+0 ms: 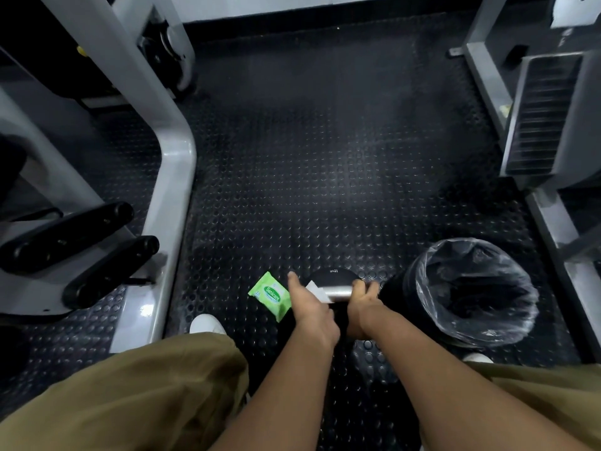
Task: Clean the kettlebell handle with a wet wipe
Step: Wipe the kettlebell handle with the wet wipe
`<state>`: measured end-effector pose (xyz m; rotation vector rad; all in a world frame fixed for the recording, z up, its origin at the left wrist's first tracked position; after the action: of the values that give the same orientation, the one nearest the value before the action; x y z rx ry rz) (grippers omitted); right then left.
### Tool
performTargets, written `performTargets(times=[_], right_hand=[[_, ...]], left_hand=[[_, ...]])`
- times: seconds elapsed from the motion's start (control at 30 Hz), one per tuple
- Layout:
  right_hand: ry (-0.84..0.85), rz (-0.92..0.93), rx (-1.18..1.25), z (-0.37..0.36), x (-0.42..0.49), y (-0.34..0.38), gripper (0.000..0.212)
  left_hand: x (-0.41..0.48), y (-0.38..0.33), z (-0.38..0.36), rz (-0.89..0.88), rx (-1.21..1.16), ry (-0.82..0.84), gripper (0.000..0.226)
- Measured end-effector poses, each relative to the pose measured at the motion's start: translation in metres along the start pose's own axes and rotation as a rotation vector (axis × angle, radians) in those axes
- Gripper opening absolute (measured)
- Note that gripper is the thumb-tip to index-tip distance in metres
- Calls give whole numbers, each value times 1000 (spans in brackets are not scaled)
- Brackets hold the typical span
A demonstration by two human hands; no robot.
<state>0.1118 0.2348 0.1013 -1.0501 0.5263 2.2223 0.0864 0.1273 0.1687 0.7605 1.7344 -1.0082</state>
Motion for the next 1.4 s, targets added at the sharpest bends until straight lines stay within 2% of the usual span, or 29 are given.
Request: performTargets(times=[0.03,0.13,0.2,0.27,0.37,0.5,0.63,0.73,0.87,0.97,1.03,1.13,1.27,1.4], right_hand=[[7,4,2,0,0,0,97],[34,15,7,0,0,0,93],[13,6,1,1,1,0,99],[2,7,-7,-1,2,0,102],[-23,33,6,-3,3,0,97],[-24,17,0,-3,4,-1,98],[14,-4,-14,-2,3,0,101],[-10,-9,-8,-2,4,0,100],[-49,45,-5,-3,3,0,93],[-55,38,0,-2,3,-1,96],[-29,15,-4,-2,4,-2,99],[3,16,-19,-1,4,-1,99],[13,8,-14,-3,6,-1,108],[13,5,-12,-4,6,-2,108]], left_hand=[[-1,8,-5,53,-2,56,80],[-9,22,-14,167,16,154,87],[-5,19,-12,180,28,201,113],[1,9,-3,131,29,175,122],[12,-6,14,19,5,64,115],[2,-3,5,6,88,102,108],[-7,19,-3,68,194,239,125],[-1,8,4,41,144,194,132],[5,-11,18,-40,64,69,114],[2,-13,14,-60,89,60,106],[-7,-1,2,9,151,126,118],[-14,17,-12,130,171,225,149],[-2,8,-10,135,81,202,160],[12,-8,2,5,44,110,124]])
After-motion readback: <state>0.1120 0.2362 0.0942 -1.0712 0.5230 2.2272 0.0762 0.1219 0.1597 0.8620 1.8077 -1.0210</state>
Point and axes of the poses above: each hand's wrist, its own x-axis towards the middle knuckle, its own z-axis out of the back of the hand, y = z × x, the point moved 7 cm from there along x, towards the middle knuckle, and after that the axes turned 2 degrees about -x, right-handed, at the moved point
